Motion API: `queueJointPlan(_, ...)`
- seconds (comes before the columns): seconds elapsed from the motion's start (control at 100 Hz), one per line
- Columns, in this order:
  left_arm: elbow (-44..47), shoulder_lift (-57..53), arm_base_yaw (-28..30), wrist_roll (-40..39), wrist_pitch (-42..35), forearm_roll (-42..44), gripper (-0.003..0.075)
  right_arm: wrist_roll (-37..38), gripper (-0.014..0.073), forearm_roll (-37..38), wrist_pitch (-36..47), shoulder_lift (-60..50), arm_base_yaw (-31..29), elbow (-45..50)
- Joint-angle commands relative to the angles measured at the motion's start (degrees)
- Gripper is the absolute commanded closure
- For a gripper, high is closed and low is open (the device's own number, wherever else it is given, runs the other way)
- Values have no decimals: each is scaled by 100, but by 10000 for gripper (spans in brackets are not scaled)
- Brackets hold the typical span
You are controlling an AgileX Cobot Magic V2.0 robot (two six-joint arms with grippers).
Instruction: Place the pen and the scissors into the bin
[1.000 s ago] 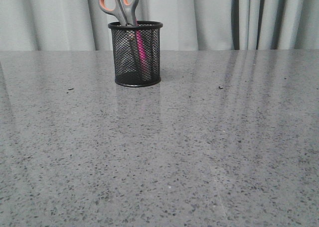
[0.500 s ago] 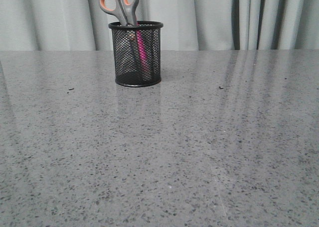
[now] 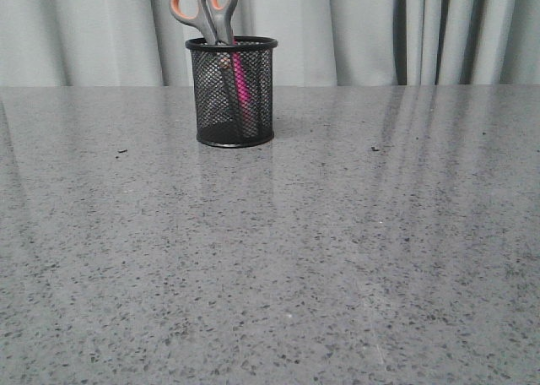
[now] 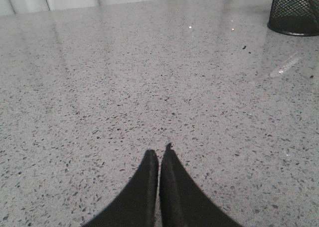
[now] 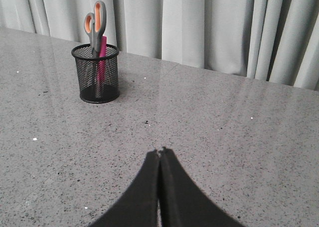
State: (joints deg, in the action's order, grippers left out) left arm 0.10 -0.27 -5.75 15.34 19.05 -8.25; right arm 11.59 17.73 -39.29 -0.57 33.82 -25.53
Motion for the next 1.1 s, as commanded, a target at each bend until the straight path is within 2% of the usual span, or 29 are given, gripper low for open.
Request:
queueJointPlan(0.0, 254, -175, 12, -62, -260, -120, 739, -72, 662, 97, 457, 97, 13, -118)
queueJointPlan(0.65, 254, -175, 12, -62, -260, -120, 739, -72, 662, 97, 457, 97, 13, -118)
queueJointPlan(0.71, 254, -175, 12, -62, -260, -120, 739, -37, 662, 497, 274, 97, 1, -55)
queueJointPlan(0.81, 254, -175, 12, -62, -260, -120, 739, -12, 662, 850, 862, 97, -45, 176)
queueJointPlan(0.89, 254, -175, 12, -62, -260, -120, 739, 12, 662, 733, 1244, 188, -323, 525)
queueJointPlan(1.0, 254, -175, 12, -62, -260, -120, 739, 13, 662, -29, 1752, 386, -1086, 1160)
queueJointPlan(1.09, 254, -175, 12, -62, -260, -120, 739, 13, 662, -527, 2823, 494, -1916, 1962)
